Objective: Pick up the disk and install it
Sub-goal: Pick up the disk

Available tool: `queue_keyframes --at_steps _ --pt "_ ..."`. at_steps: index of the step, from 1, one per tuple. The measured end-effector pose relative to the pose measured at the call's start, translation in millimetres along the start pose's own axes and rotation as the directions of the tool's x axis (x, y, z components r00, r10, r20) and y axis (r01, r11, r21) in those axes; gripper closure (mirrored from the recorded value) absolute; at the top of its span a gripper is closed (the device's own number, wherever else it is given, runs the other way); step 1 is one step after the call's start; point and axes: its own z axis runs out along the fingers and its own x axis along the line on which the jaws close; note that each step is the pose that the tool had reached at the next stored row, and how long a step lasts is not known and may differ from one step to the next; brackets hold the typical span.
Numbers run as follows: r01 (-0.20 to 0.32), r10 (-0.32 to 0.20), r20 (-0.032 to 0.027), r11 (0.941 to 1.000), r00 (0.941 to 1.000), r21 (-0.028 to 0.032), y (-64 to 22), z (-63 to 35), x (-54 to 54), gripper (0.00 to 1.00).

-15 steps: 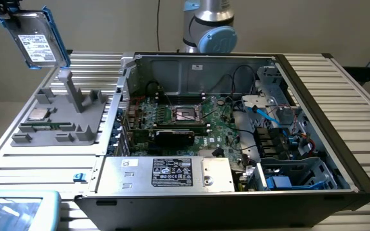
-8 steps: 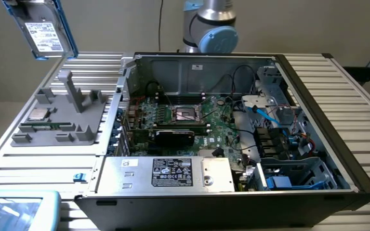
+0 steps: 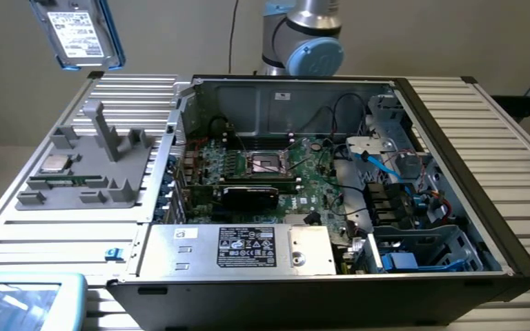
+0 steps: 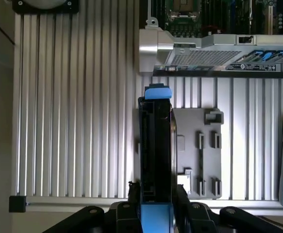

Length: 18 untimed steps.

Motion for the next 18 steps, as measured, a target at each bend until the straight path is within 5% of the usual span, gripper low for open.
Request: queue_keyframes --at_steps 10,18 --pt "0.000 0.000 0.0000 0.9999 1.0000 0.0142 37.1 -27.5 -17.9 0.63" --pt "0.000 0.000 0.0000 0.9994 1.0000 0.0342 63.4 -42.2 -36.4 0.63"
